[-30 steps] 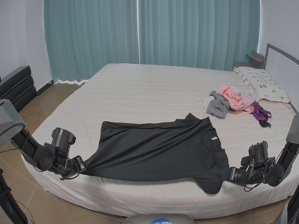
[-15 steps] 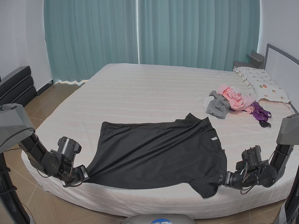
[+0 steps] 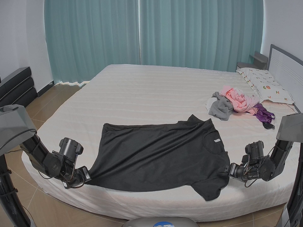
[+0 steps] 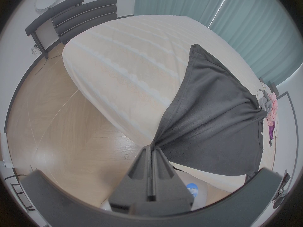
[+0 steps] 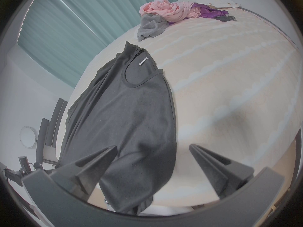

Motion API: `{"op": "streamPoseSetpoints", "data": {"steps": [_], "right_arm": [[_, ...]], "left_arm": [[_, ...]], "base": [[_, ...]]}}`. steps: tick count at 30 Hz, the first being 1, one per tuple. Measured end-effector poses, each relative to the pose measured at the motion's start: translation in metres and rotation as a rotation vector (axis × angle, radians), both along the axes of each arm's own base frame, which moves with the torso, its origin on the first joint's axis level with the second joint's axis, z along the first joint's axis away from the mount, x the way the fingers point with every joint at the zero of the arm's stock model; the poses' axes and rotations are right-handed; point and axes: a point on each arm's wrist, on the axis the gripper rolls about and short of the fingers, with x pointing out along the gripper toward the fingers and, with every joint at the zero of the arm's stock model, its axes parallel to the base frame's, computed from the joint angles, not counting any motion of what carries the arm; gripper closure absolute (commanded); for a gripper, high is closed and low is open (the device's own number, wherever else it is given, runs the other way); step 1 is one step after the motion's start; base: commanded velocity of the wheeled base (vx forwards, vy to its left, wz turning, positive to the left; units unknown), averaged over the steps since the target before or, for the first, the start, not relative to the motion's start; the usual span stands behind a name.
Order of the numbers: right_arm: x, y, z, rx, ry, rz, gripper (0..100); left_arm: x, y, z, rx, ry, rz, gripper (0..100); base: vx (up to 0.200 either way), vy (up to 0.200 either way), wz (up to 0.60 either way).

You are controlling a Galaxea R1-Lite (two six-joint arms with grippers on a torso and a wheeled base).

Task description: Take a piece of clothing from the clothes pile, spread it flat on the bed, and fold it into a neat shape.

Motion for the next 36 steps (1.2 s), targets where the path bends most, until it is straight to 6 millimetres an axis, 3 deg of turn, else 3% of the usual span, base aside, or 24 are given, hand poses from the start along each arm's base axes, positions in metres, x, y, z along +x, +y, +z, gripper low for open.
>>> {"op": "streamPoseSetpoints", "data": {"steps": [14,25,36], "right_arm": [[0.03,-0.001,-0.006,0.003,-0.052,-0.056,100],[0.065,0.005,0.009,0.03,-0.167,-0.111,100],[0.093,0.012,0.005,0.036,-0.213,-0.101,100]], "left_arm": [[0.011,0.001,0.006,-0.009,-0.042,0.015,100],[0.041,0.014,0.024,-0.03,-0.15,0.085,100],[0.06,0.02,0.028,-0.028,-0.192,0.111,100]], "base": [[0.0,0.0,0.0],[0.0,0.0,0.0],[0.0,0.0,0.0]]}}
